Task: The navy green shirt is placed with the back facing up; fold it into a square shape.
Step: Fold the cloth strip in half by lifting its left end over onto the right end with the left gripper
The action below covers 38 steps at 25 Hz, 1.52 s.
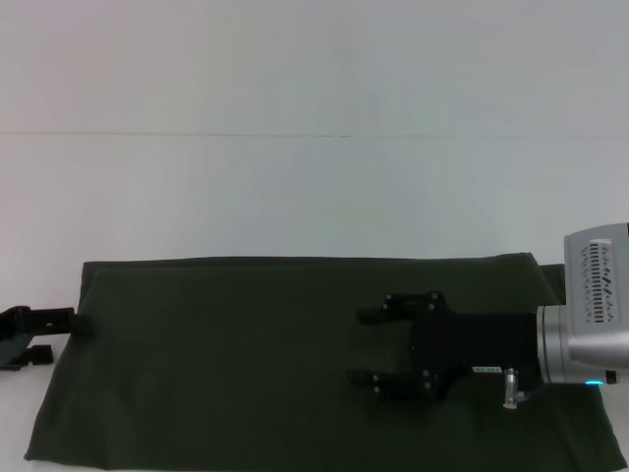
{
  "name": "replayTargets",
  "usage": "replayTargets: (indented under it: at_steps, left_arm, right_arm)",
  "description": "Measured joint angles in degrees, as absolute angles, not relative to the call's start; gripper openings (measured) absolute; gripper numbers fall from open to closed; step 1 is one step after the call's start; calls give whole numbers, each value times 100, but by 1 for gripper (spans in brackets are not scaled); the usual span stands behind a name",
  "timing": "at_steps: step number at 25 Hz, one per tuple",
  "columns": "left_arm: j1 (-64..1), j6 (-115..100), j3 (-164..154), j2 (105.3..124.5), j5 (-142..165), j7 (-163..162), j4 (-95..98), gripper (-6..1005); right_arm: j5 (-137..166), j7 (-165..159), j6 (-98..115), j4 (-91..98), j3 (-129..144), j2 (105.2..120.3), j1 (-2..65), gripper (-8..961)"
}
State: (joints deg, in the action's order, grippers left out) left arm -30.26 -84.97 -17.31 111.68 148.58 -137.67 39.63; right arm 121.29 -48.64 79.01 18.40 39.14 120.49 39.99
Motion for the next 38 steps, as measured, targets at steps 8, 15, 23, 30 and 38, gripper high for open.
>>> replayTargets:
  at_steps: [8, 15, 23, 30, 38]
  left_arm:
    - [-3038, -8533, -1821, 11174, 14858, -13791, 3963, 867]
    - [-3041, -8532, -1892, 11187, 14857, -13792, 3901, 867]
    - [-3067, -8585, -1930, 11199, 14853, -13847, 3834, 866]
    - [-3148, -8587, -1959, 11247, 14810, -13854, 3699, 864]
    - [-3349, -8576, -1960, 11261, 14811, -13812, 3455, 862]
  right_arm:
    - [12129, -4876, 7882, 1834, 3928, 12049, 3999, 748]
    - [12129, -4878, 7892, 1805, 3929, 12049, 3999, 748]
    - [12129, -4878, 7889, 1770, 3929, 12049, 3999, 749]
    - [12129, -4878, 7909, 1737, 3929, 12049, 3999, 749]
    - [12131, -4878, 7918, 1714, 3928, 12049, 3999, 748]
